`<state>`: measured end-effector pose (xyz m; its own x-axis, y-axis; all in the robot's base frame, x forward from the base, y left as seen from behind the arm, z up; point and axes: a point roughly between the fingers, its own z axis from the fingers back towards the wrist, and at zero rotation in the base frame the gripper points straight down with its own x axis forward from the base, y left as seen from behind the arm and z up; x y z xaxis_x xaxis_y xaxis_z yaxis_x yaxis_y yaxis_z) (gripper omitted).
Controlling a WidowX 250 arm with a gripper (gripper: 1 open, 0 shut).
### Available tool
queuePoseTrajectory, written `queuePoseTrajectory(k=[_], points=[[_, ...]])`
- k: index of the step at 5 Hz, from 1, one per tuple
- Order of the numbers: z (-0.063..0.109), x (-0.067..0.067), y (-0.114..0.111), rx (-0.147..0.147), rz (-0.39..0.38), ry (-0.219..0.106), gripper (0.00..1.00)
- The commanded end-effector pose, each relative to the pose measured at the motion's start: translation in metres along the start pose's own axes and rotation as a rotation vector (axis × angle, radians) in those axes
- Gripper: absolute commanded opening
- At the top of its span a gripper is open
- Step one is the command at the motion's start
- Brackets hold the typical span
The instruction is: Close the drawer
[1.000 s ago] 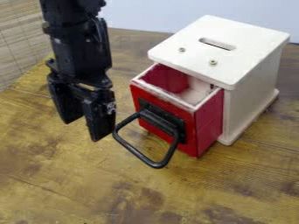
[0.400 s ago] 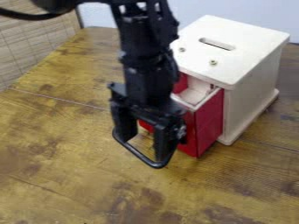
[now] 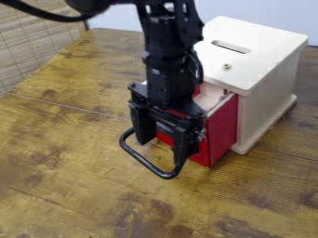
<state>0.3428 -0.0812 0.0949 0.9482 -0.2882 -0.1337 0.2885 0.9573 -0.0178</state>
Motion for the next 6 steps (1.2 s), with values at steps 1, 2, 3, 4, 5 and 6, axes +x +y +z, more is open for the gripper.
queuePoseTrajectory(k=[1, 2, 3, 4, 5, 6], points=[[0.003, 0.022, 0.006, 0.016, 0.103, -0.06, 1.0], [-0.015, 0.039, 0.002, 0.021, 0.186, -0.053, 1.0], [-0.029, 0.042, 0.003, 0.03, 0.149, -0.051, 1.0], [-0.044, 0.038, 0.003, 0.037, 0.114, -0.046, 1.0], [-0.05, 0.035, -0.013, 0.039, 0.116, -0.042, 0.0], [-0.054, 0.035, -0.028, 0.04, 0.118, -0.039, 0.0]])
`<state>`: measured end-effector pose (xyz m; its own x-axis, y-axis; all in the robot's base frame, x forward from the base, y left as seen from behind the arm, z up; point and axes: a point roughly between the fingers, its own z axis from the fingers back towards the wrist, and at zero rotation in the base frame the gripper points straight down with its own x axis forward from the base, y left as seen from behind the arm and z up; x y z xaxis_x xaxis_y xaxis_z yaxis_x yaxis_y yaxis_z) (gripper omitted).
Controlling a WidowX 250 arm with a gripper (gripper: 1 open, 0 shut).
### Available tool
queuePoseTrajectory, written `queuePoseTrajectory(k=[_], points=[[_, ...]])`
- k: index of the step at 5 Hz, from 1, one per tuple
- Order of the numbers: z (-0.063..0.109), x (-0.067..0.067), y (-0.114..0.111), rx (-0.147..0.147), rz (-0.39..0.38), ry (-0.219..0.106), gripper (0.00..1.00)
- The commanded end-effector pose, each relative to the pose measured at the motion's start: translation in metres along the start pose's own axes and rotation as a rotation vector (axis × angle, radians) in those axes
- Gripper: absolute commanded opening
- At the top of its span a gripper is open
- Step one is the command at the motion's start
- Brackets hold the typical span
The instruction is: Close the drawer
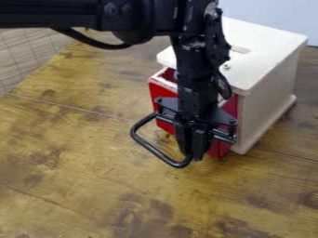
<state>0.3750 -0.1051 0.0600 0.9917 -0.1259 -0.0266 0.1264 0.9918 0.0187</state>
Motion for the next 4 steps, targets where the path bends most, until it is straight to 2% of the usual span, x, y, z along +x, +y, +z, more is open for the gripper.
queuePoseTrajectory(k=[1, 2, 3, 4], points=[[-0.028, -0.017, -0.012, 0.024, -0.049, 0.067, 0.0], [-0.033, -0.023, -0.014, 0.024, -0.089, 0.064, 0.0], [-0.037, -0.027, -0.015, 0.025, -0.128, 0.061, 1.0], [-0.039, -0.032, -0.015, 0.024, -0.113, 0.062, 1.0]])
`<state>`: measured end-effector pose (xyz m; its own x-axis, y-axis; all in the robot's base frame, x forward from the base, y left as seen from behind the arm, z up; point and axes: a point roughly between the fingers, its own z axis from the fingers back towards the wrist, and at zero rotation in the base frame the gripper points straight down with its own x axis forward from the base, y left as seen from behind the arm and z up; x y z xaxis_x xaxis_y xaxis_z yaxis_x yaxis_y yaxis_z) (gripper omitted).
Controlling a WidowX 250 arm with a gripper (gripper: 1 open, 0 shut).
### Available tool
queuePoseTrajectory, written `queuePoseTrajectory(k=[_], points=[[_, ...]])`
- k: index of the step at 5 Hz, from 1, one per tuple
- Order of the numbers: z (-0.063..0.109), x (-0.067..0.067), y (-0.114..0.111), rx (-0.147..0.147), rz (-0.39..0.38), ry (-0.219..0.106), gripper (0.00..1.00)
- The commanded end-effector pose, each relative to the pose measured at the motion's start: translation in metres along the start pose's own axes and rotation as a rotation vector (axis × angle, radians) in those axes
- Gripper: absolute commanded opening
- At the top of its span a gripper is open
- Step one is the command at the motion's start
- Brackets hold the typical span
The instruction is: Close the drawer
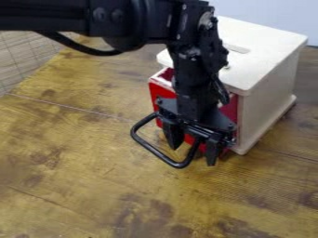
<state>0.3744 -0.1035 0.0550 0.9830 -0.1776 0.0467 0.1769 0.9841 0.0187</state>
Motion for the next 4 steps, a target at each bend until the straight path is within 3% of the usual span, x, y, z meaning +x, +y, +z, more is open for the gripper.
queuePoseTrajectory(k=[1, 3, 4], points=[[-0.035, -0.037, -0.019, 0.016, -0.05, 0.138, 1.0], [-0.049, -0.047, -0.022, 0.008, 0.002, 0.142, 1.0], [-0.04, -0.052, -0.019, 0.005, 0.015, 0.142, 1.0]])
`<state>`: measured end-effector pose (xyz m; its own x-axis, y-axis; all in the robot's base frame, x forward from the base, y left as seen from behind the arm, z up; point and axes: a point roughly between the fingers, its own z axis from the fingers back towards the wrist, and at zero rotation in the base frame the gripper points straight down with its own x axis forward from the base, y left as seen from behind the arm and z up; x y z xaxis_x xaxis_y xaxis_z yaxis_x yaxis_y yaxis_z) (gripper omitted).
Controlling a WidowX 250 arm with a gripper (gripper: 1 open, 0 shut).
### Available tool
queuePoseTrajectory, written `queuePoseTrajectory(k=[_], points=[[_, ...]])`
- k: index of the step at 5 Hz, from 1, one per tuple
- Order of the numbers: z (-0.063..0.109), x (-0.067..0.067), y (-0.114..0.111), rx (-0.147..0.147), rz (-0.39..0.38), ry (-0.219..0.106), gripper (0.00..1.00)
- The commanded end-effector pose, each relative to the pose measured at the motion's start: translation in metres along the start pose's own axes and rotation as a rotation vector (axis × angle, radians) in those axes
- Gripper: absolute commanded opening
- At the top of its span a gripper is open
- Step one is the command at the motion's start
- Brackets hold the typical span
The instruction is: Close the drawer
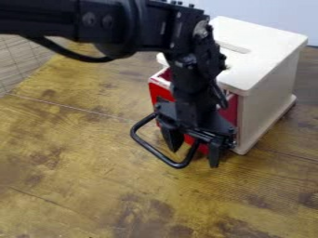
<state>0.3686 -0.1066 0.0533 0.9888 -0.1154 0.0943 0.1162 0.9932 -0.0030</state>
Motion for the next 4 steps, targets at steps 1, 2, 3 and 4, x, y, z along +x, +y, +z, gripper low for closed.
queuePoseTrajectory(k=[1, 2, 3, 4], points=[[-0.037, -0.049, -0.001, 0.024, -0.028, 0.189, 1.0], [-0.037, -0.049, 0.009, 0.024, -0.009, 0.19, 1.0], [-0.031, -0.047, 0.003, 0.023, 0.057, 0.192, 1.0], [-0.027, -0.043, -0.001, 0.028, 0.126, 0.196, 1.0]])
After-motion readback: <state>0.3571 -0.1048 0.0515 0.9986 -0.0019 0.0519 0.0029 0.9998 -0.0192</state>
